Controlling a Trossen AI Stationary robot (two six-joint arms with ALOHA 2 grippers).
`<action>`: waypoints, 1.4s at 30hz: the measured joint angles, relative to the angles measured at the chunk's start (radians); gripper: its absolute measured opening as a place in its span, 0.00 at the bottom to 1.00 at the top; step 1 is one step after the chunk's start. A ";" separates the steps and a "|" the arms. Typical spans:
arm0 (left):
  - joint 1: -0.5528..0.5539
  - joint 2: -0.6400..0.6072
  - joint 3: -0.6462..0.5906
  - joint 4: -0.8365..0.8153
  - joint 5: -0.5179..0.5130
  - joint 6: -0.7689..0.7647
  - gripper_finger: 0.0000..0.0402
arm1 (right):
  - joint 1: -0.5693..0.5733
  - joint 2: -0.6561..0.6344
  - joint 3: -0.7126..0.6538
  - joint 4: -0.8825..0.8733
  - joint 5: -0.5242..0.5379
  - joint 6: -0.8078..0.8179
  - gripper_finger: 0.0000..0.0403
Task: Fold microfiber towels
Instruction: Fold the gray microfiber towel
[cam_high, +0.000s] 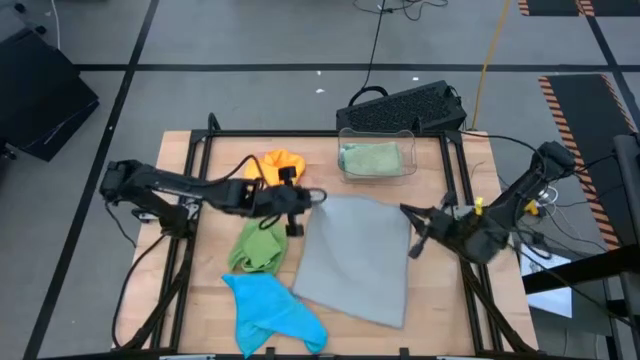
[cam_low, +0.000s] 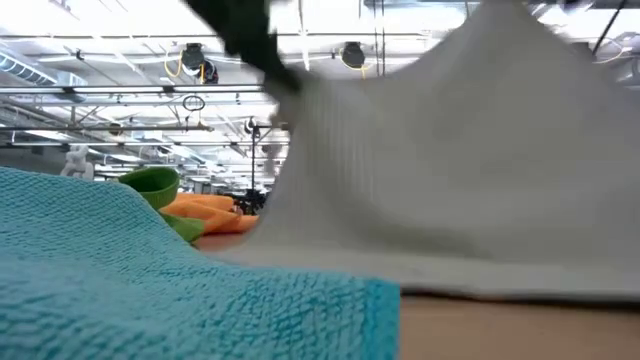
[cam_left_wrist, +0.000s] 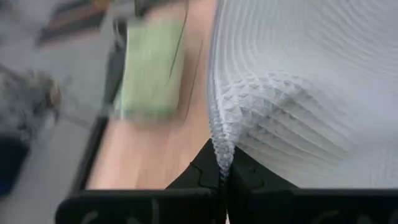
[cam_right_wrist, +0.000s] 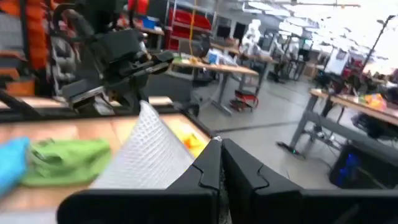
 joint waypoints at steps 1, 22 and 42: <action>0.022 0.001 -0.032 0.024 0.026 -0.011 0.01 | -0.026 -0.016 -0.032 0.002 -0.034 0.020 0.00; -0.137 0.000 -0.122 0.057 0.361 -0.095 0.01 | -0.147 -0.078 -0.312 0.067 -0.589 0.507 0.00; -0.233 0.138 -0.122 0.186 0.202 -0.122 0.01 | -0.174 -0.213 -0.300 -0.122 -0.732 0.569 0.00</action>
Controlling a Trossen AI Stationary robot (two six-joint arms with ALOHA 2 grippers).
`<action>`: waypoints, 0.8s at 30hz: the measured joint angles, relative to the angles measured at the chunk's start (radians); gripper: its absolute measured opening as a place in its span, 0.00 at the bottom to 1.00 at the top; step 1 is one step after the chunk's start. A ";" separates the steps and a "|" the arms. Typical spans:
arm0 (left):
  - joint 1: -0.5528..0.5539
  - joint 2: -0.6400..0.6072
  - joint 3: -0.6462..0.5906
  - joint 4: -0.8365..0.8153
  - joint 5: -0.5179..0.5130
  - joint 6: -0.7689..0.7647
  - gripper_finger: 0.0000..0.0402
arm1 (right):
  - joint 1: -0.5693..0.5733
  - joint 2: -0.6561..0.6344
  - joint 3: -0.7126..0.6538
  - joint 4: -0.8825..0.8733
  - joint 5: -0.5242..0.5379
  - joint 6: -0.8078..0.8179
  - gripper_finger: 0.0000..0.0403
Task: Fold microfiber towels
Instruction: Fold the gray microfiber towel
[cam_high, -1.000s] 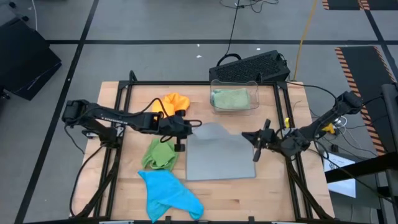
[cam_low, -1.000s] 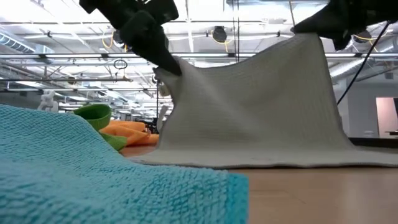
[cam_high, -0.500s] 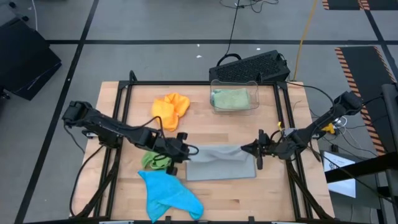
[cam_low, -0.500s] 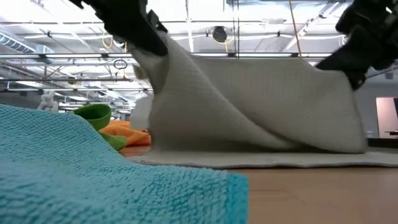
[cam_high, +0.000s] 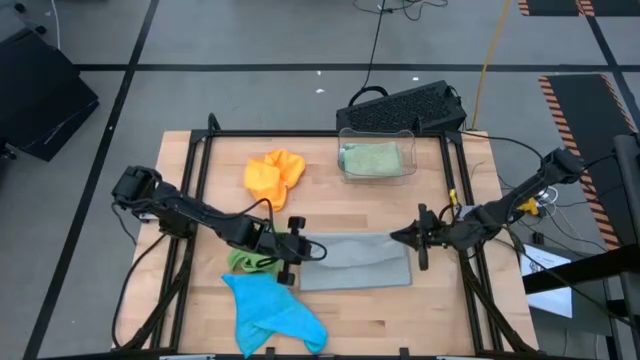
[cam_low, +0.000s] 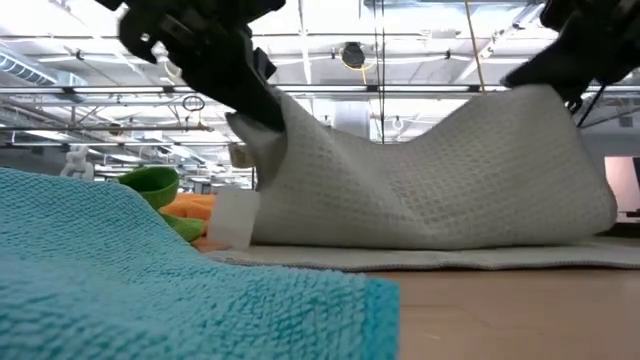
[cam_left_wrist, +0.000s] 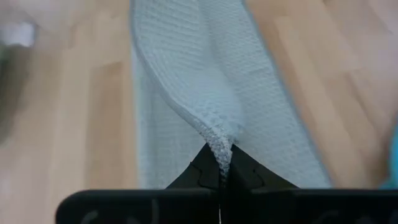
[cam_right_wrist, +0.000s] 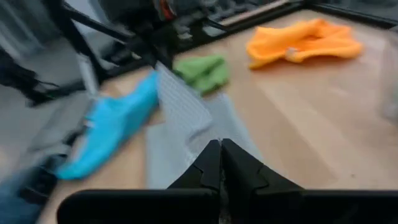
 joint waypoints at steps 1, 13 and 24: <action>0.006 0.000 0.000 0.004 -0.015 0.013 0.01 | -0.009 -0.018 0.001 -0.053 0.002 -0.006 0.00; 0.144 -0.023 0.000 0.007 -0.318 0.103 0.01 | -0.213 -0.095 0.005 -0.107 0.183 -0.280 0.00; 0.198 -0.108 0.000 0.030 -0.319 0.170 0.02 | -0.342 -0.107 0.005 -0.063 0.179 -0.406 0.00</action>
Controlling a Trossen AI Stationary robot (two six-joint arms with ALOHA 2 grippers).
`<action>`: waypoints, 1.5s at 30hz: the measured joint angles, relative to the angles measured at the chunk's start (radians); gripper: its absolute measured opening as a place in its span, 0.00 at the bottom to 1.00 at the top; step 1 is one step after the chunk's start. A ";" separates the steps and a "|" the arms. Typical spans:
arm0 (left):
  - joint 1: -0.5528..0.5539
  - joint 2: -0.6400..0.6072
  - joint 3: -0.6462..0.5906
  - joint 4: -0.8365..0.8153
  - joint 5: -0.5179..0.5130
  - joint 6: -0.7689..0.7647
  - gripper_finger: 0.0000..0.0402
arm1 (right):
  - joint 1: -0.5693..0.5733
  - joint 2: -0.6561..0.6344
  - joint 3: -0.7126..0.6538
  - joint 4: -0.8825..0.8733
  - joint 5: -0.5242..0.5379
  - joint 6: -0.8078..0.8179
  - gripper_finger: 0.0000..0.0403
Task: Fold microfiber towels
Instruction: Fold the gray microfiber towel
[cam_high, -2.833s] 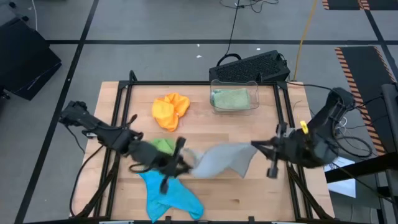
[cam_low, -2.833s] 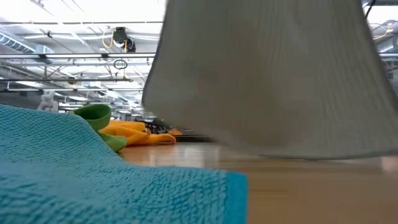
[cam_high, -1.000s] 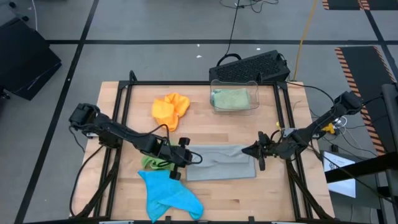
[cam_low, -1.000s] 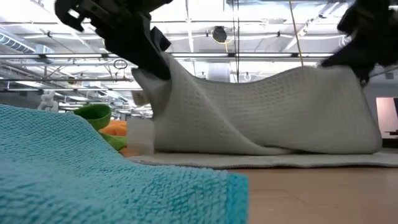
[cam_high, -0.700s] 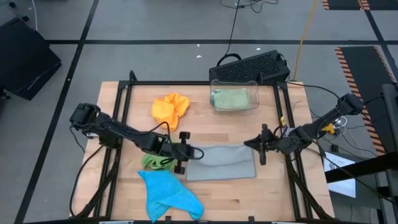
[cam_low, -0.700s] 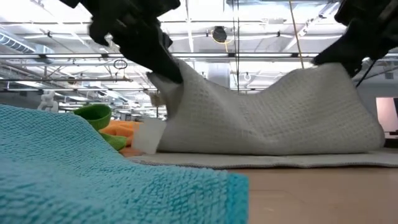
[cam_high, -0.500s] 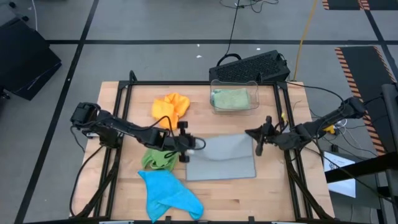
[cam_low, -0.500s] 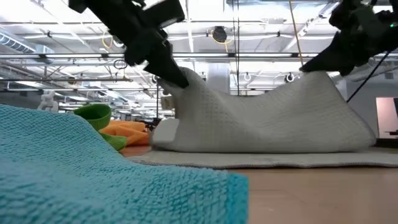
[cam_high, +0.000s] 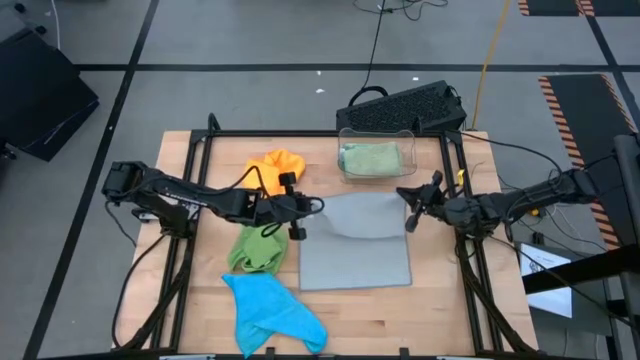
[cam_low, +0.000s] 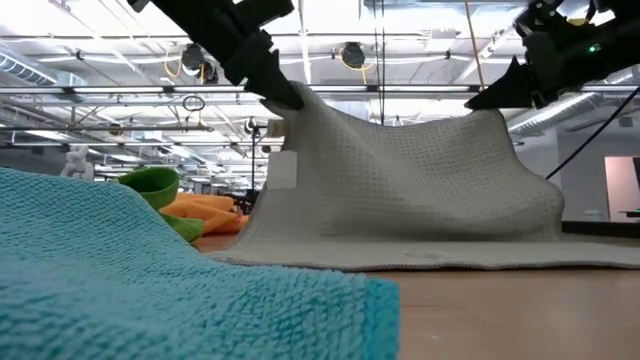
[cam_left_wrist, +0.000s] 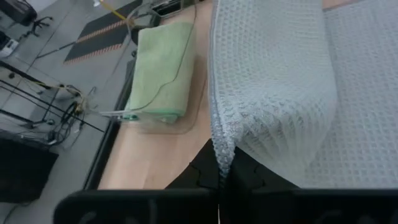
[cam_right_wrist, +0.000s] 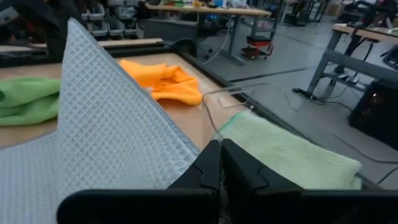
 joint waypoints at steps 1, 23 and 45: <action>0.002 0.000 0.000 0.001 -0.008 0.006 0.03 | -0.006 -0.003 0.000 0.006 -0.001 -0.008 0.00; 0.062 -0.007 0.000 -0.083 0.172 0.034 0.03 | -0.139 0.001 0.000 0.004 -0.282 0.015 0.00; -0.060 0.026 0.000 -0.111 0.410 -0.100 0.03 | -0.016 0.002 -0.001 -0.262 -0.581 0.438 0.00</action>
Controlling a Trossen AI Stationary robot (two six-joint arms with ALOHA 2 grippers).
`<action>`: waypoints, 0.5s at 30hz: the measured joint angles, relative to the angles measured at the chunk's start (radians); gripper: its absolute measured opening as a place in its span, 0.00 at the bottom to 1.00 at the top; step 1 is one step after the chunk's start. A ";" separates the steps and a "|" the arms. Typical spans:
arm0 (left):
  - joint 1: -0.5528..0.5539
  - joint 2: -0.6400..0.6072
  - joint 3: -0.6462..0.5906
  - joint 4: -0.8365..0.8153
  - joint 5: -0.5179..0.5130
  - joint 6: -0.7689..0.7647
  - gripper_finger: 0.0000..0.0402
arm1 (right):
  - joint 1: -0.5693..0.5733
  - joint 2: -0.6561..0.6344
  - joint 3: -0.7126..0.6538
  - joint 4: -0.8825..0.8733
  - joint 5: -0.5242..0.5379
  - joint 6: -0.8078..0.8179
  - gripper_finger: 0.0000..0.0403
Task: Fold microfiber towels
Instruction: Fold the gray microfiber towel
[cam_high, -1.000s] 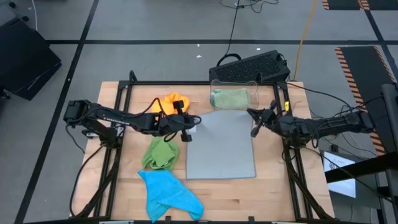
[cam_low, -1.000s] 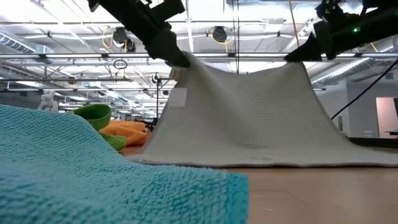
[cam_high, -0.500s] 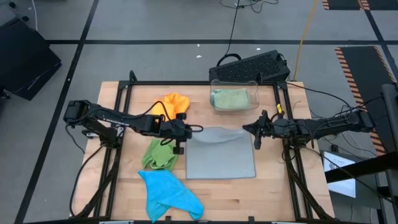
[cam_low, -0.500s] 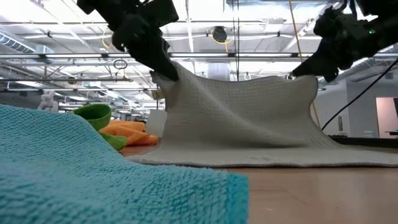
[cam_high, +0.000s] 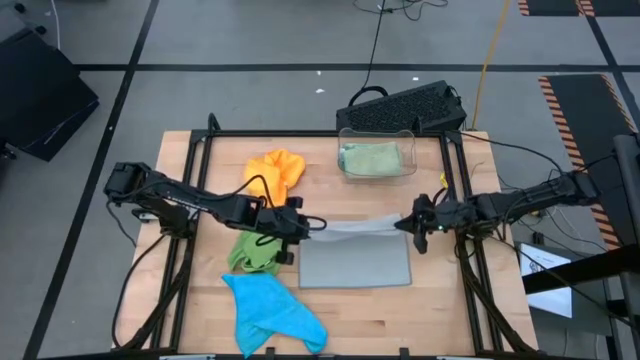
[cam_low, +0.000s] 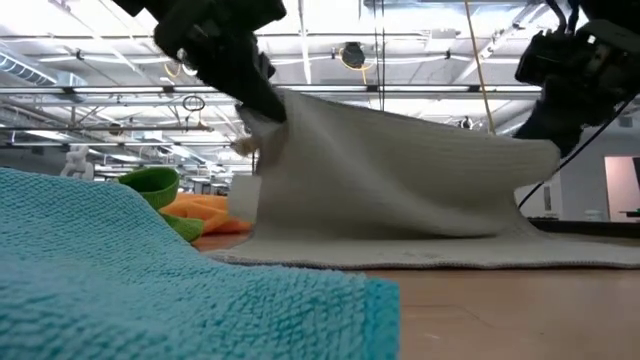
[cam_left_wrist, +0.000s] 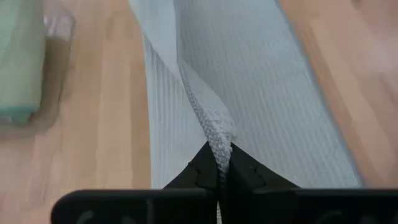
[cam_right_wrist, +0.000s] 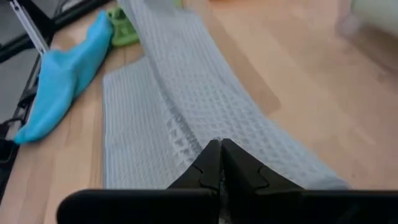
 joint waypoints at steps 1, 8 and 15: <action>-0.001 0.009 0.003 0.019 0.000 0.000 0.02 | 0.009 0.000 0.000 -0.009 -0.003 0.010 0.00; -0.001 0.069 -0.001 0.039 -0.003 0.006 0.03 | 0.049 0.030 0.000 -0.062 -0.022 0.097 0.00; 0.002 0.116 0.000 0.083 -0.003 0.005 0.02 | 0.097 0.070 -0.047 -0.015 -0.074 0.183 0.00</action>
